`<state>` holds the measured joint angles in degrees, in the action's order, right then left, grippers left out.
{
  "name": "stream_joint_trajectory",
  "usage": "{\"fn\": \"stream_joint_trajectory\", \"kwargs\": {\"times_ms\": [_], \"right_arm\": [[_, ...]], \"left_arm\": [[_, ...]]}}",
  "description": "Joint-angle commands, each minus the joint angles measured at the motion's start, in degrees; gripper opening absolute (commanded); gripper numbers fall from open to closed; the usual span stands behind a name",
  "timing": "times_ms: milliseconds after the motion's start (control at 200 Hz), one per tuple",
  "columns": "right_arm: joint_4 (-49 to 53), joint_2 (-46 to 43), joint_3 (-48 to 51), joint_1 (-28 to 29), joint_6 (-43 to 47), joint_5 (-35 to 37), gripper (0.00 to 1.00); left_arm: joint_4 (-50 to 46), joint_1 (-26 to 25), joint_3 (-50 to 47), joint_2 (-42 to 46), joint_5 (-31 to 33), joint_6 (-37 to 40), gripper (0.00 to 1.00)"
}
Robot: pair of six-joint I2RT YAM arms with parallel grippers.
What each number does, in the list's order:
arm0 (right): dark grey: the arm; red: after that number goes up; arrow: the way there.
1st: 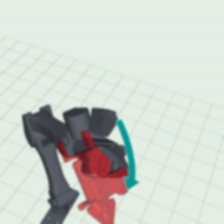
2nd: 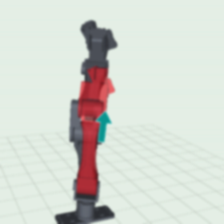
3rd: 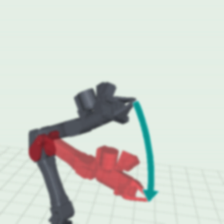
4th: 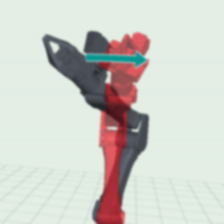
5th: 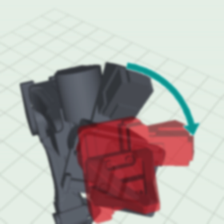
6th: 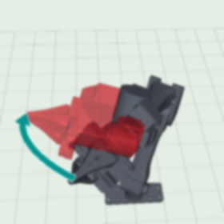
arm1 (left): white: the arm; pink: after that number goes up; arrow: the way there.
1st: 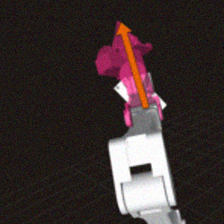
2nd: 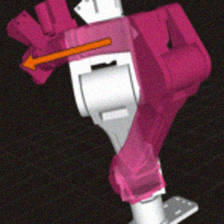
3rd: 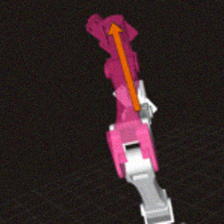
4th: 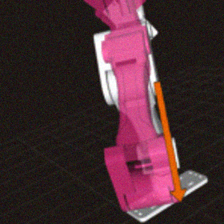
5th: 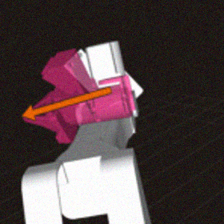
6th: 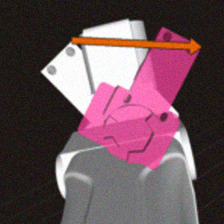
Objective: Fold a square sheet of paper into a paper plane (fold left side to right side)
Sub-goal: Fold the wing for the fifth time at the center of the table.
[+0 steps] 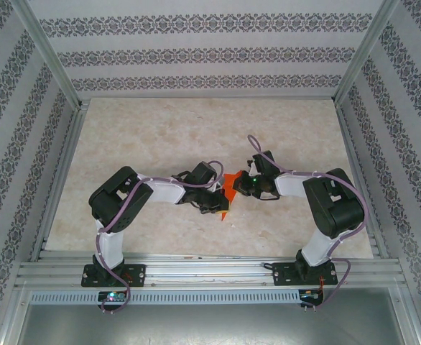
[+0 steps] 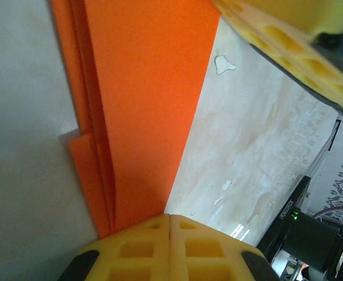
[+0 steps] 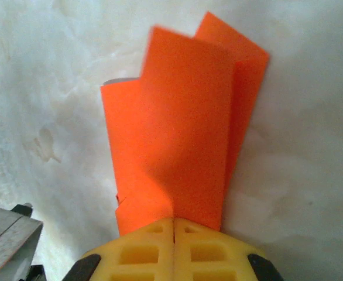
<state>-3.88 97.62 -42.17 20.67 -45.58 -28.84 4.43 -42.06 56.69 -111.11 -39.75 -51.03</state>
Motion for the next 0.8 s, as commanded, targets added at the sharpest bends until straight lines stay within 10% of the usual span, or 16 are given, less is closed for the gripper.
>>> {"fn": "stream_joint_trajectory", "kwargs": {"times_ms": [0, 794], "right_arm": [[-0.42, -3.61, -2.12, -0.26, 1.97, -2.14, 0.0], [-13.84, -13.71, 12.11, 4.78, 7.11, -2.69, 0.0]], "left_arm": [[-4.63, -1.0, -1.32, -1.13, 3.38, 0.99, 0.03], [-4.92, -1.0, -7.95, 3.28, 4.85, 1.66, 0.0]]}}
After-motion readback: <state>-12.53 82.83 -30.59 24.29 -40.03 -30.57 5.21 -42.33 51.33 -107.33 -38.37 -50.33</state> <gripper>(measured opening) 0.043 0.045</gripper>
